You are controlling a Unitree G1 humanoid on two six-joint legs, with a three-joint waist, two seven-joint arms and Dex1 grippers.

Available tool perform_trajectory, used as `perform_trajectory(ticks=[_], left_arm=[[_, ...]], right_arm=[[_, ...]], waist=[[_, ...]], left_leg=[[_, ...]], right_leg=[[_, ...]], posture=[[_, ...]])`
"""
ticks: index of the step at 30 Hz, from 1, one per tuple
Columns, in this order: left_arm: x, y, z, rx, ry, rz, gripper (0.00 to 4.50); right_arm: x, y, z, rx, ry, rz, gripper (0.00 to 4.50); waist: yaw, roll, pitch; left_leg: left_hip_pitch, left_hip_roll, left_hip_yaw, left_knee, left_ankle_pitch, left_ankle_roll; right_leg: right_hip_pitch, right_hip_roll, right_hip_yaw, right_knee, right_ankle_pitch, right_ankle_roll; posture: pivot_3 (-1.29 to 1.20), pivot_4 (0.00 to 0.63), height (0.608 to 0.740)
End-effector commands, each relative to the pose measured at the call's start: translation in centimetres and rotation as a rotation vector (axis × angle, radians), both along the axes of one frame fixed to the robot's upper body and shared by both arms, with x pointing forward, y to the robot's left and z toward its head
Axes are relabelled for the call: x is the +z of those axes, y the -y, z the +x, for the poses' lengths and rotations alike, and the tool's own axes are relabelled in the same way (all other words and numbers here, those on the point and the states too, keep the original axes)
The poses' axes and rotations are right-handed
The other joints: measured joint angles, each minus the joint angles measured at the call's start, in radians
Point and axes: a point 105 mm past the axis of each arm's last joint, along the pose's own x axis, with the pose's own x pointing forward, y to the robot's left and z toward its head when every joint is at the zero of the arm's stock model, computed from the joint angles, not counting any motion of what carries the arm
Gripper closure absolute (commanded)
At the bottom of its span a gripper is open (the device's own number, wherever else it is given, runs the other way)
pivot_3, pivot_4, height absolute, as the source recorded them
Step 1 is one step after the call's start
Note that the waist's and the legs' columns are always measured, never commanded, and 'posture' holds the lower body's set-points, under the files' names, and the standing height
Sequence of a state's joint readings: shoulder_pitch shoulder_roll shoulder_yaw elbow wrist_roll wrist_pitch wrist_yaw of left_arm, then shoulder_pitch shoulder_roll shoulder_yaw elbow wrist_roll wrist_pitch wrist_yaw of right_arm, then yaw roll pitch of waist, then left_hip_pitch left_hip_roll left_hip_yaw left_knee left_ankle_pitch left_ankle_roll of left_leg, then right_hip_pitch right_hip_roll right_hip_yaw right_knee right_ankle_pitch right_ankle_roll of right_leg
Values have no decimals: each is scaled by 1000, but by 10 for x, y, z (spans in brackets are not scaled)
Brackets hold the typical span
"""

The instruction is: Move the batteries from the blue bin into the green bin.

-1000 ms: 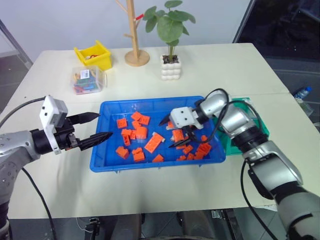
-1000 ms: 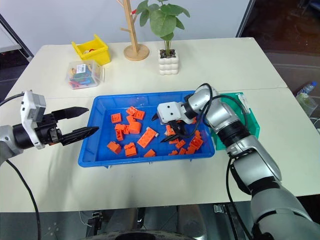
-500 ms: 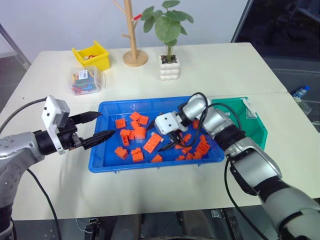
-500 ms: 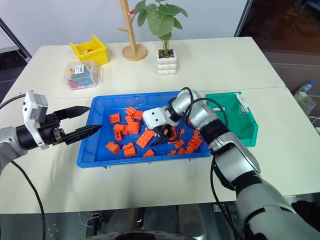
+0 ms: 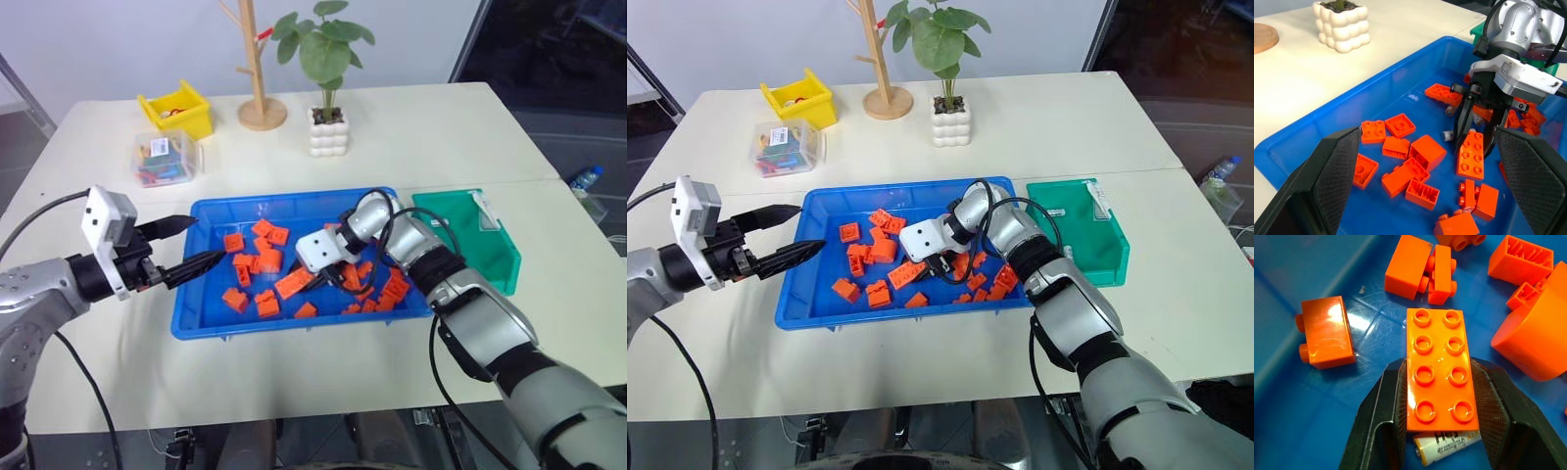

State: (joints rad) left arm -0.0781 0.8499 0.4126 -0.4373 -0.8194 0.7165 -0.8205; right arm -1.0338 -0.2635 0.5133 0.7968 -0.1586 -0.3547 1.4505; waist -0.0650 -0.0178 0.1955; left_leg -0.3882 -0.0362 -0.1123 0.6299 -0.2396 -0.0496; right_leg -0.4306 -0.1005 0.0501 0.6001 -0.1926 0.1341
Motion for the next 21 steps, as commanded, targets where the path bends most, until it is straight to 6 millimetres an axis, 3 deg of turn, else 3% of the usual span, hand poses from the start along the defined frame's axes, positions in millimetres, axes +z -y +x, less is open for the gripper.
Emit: perform_trajectory(ticks=[1, 4, 7, 13, 16, 19, 20, 21], left_arm=[[10, 4, -1, -12, 52, -2, 0], [10, 3, -1, -10, 51, -2, 0], [11, 2, 0, -11, 49, -3, 0], [12, 4, 1, -20, 51, -2, 0], [11, 5, 0, -19, 52, -3, 0], [10, 5, -1, -18, 51, -4, 0], [10, 5, -1, -17, 51, -5, 0], [10, 5, -1, -17, 51, -5, 0]], right_arm=[[29, -13, -3, 47, 50, 71, 2710], [59, -26, -8, 58, 34, 163, 2710], [88, -41, 2, 13, 76, 266, 2710], [80, -31, 41, -175, 153, 260, 2710], [65, -18, 53, -241, 188, 201, 1824], [55, -10, 58, -268, 204, 167, 373], [54, -9, 59, -272, 208, 165, 53], [54, -8, 61, -283, 216, 163, 53]], waist=[[-4, 0, 0], [-6, 0, 0], [-7, 0, 0], [1, -1, -1], [-4, -1, -1], [-8, -1, 0], [-11, -1, 0], [-13, -1, 0]], left_leg=[[0, 0, 0, 0, 0, 0], [0, 0, 0, 0, 0, 0], [0, 0, 0, -1, 0, 0], [0, 0, -1, 0, 0, -1], [0, 0, -1, 0, 0, -1], [0, 0, -1, -1, 0, -1], [0, 0, -1, -2, 0, -1], [0, 0, -1, -2, 0, -1]], right_leg=[[0, 0, 0, 0, 0, 0], [-1, 0, 0, 1, 0, 0], [-2, 1, 0, 3, 0, 0], [-2, 1, 0, 5, -1, -2], [-1, 1, 0, 3, 0, -2], [-3, 1, 0, 5, 0, -2], [-4, 1, 0, 6, -1, -2], [-4, 1, 0, 7, -1, -3]], posture=[[0, 150, 740], [0, 150, 740], [0, 150, 740], [0, 150, 740], [0, 150, 740], [0, 150, 740], [0, 150, 740], [0, 150, 740]])
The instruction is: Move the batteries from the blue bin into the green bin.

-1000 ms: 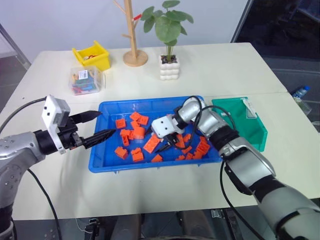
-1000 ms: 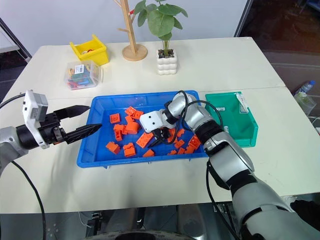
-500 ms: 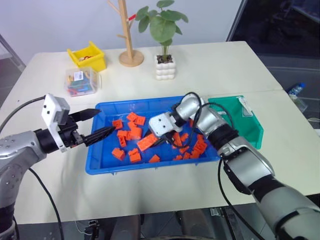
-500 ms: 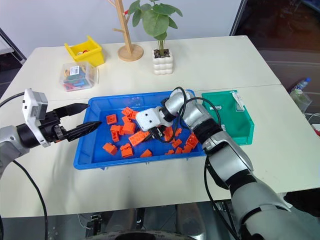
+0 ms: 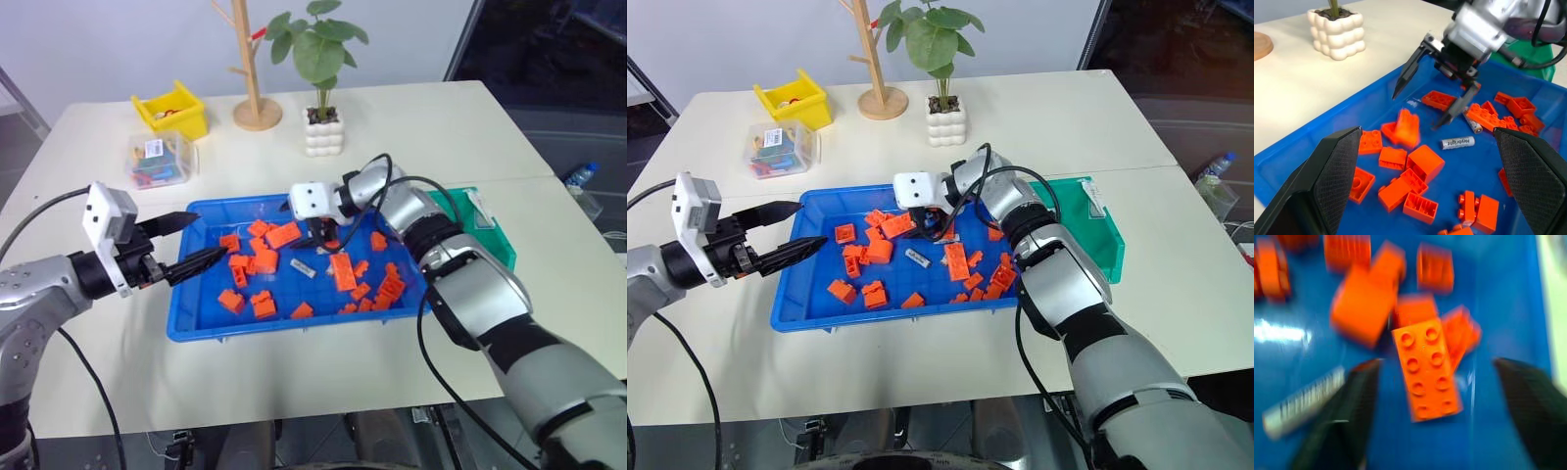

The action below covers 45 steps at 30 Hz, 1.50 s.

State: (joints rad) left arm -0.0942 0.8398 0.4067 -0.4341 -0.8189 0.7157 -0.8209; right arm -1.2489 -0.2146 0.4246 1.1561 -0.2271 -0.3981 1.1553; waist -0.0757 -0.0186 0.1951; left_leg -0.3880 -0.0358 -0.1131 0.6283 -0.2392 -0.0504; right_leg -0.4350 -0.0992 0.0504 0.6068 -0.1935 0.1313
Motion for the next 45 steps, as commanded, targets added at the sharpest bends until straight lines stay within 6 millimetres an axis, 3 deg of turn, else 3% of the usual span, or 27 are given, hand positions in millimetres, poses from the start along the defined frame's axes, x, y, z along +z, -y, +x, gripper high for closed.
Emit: perform_trajectory(ticks=[1, 7, 12, 19, 28, 35, 45], left_arm=[[8, 3, -2, -9, 41, 5, 0], [7, 5, -4, -15, 38, 6, 0], [6, 5, -5, -16, 35, 6, 0], [5, 4, -3, -22, 26, 6, 0], [6, 5, -1, -32, 26, 12, 0], [9, 7, -3, -34, 35, 13, 0], [5, 10, -21, -127, -40, 117, 0]], right_arm=[[17, -7, 4, 8, 74, 22, 53], [53, -13, 0, -64, -174, 289, 53], [60, 1, -27, -52, -337, 335, 53], [31, 21, -64, -107, -403, 289, 53], [5, 16, -77, -144, -433, 257, 53], [-11, 8, -74, -144, -429, 217, 53], [-32, 12, -55, -203, -399, 152, 53]], waist=[[-4, 0, 0], [-3, 0, 0], [10, 0, 0], [11, 0, 0], [8, 0, 0], [7, 0, 0], [5, 0, 0]], left_leg=[[0, 0, 0, 0, 0, 0], [0, 1, 0, 0, 0, 0], [0, 1, -1, 1, 0, 0], [-1, 0, -1, 2, 0, 0], [-1, 1, -1, 3, 0, 0], [-1, 1, -1, 2, 0, 0], [-1, 1, -1, 2, 0, 0]], right_leg=[[0, 0, 0, 1, 0, -1], [-3, 1, 0, 6, -2, -3], [-2, 1, 0, 6, -2, -3], [-2, 1, 0, 6, -2, -3], [-2, 1, 0, 6, -2, -3], [-2, 1, 0, 6, -2, -3], [-2, 1, 0, 6, -2, -3]], posture=[[0, 150, 740], [0, 150, 740], [0, 150, 740], [0, 150, 740], [0, 150, 740], [0, 150, 740], [0, 150, 740]])
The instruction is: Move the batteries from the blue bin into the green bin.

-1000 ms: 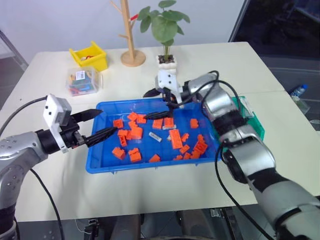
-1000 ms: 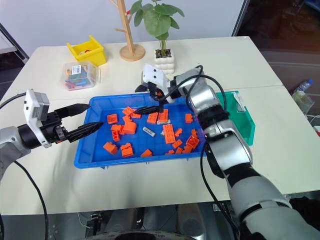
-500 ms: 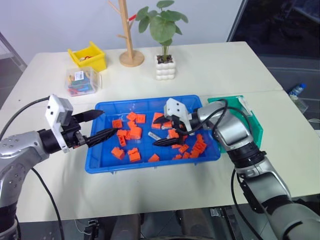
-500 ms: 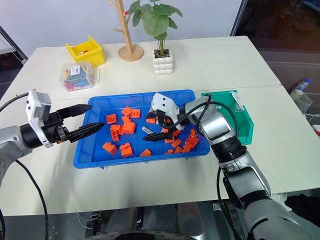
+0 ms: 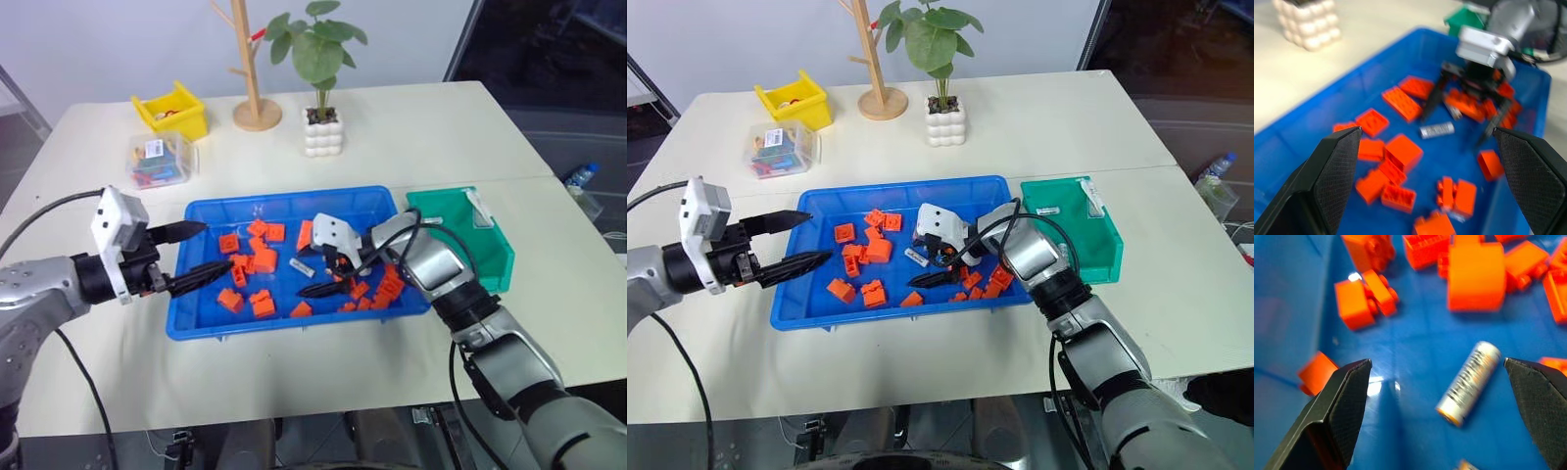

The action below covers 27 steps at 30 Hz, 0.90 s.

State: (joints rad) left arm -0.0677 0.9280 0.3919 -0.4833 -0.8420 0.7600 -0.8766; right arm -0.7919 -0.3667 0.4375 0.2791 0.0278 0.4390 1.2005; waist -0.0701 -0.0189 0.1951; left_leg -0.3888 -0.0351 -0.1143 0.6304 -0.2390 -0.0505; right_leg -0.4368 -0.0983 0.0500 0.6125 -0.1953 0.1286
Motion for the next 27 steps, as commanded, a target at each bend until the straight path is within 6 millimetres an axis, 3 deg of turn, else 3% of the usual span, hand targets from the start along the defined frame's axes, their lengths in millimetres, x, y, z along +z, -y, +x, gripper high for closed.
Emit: perform_trajectory(ticks=[1, 5, 7, 10, 15, 19, 22, 27], left_arm=[[9, 3, -9, -42, 22, 26, 0], [11, 5, -8, -40, 41, 16, 0], [11, 5, -7, -37, 46, 17, 0], [11, 4, -7, -33, 46, 22, 0], [11, 2, -7, -30, 48, 24, 0], [9, 2, -7, -29, 45, 21, 0], [6, 3, -7, -38, 37, 12, 0], [1, 10, -5, -79, 22, -20, 0]], right_arm=[[5, -7, 7, 4, 47, 1, 53], [-1, -7, 11, -6, 42, -12, 53], [-3, -8, 10, -4, 40, -18, 581], [-6, -9, 8, 13, 35, -32, 1785], [-5, -11, 6, 25, 32, -32, 4412], [2, -13, 10, 7, 58, -10, 4407], [22, -18, 12, -3, 83, 39, 4407], [83, -20, 15, -37, 151, 154, 4407]], waist=[[0, 0, 0], [1, 0, 0], [1, 0, 0], [1, 0, 0], [1, 0, 0], [1, 0, 0], [1, 0, 0], [1, 0, 0]], left_leg=[[0, 0, 0, 0, 0, 0], [0, 0, 0, 0, 0, 0], [0, 0, 0, 0, 0, 0], [0, 0, 0, 0, 0, 0], [0, 0, 0, 0, 0, 0], [0, 0, 0, 0, 0, 0], [0, 0, 0, 0, 0, 0], [0, 0, 0, 0, 0, 0]], right_leg=[[0, 0, 0, 0, 0, 0], [0, 0, 0, 0, 0, 0], [0, 0, 0, 0, 0, 0], [0, 0, 0, 0, 0, 0], [0, 0, 0, 0, 0, 0], [0, 0, 0, 0, 0, 0], [0, 0, 0, 0, 0, 0], [0, 0, 0, 0, 0, 0]], posture=[[0, 150, 740], [0, 150, 740], [0, 150, 740], [0, 150, 740], [0, 150, 740], [0, 150, 740], [0, 150, 740], [0, 150, 740]])
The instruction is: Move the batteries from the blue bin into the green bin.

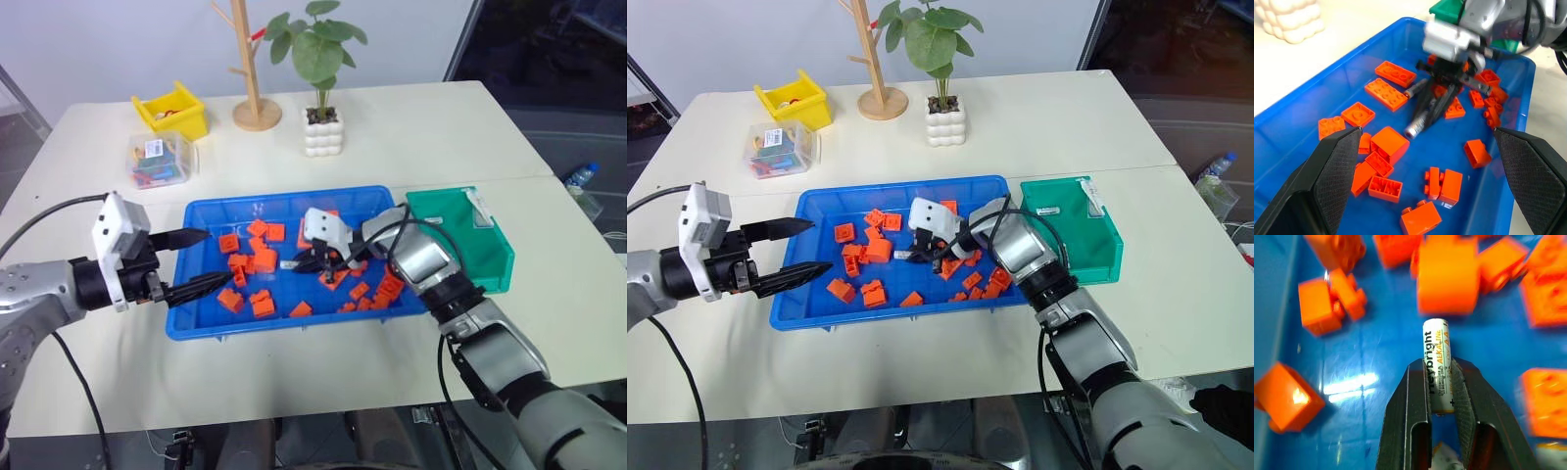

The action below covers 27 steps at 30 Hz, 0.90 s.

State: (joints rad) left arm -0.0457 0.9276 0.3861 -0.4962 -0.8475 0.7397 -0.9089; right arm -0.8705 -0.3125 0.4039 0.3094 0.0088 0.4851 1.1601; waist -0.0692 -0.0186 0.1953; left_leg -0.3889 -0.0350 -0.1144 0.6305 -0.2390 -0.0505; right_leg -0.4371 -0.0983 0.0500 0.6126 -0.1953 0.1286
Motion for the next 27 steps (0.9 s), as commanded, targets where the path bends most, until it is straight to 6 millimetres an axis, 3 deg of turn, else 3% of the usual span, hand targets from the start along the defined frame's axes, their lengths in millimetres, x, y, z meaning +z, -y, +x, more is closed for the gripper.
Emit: perform_trajectory(ticks=[1, 5, 9, 12, 18, 23, 27], left_arm=[[5, 7, 2, -40, 32, -32, 0], [15, 12, 14, -69, 49, -141, 0], [16, 14, 26, -86, 57, -153, 0], [18, 24, 36, -127, 66, -174, 0], [20, 41, 47, -201, 72, -192, 0], [21, 48, 51, -244, 67, -197, 0], [21, 54, 49, -288, 52, -200, 0]], right_arm=[[73, -3, 3, -6, 125, 138, 4407], [117, 24, 6, -82, 179, 189, 4407], [134, 57, 6, -170, 213, 175, 4407], [131, 103, 8, -301, 229, 115, 4407], [108, 189, 1, -560, 203, -14, 4407], [95, 229, -15, -698, 175, -55, 4407], [88, 241, -25, -758, 150, -49, 4407]], waist=[[1, 0, 0], [16, 0, 0], [25, 0, 0], [30, -1, 0], [27, -1, 0], [20, 0, 0], [24, 0, 0]], left_leg=[[0, 0, 0, 0, 0, 0], [0, 0, 0, 0, 0, 0], [0, 0, 0, 0, 0, 0], [-1, 0, 0, 0, 0, 0], [-2, 0, 0, 0, 0, 0], [0, 0, 2, 0, 0, 0], [-1, 0, 2, 1, 0, 1]], right_leg=[[0, 0, 0, 0, 0, 0], [1, 0, 0, -1, 0, 0], [1, 0, 0, -2, 0, 0], [1, 0, -1, -2, 0, 0], [1, 0, 0, -3, 0, 0], [1, 0, 0, -3, 0, 0], [1, 0, 0, -3, 0, 1]], posture=[[0, 150, 740], [0, 150, 740], [0, 150, 740], [0, 150, 740], [0, 150, 740], [0, 150, 740], [0, 150, 740]])
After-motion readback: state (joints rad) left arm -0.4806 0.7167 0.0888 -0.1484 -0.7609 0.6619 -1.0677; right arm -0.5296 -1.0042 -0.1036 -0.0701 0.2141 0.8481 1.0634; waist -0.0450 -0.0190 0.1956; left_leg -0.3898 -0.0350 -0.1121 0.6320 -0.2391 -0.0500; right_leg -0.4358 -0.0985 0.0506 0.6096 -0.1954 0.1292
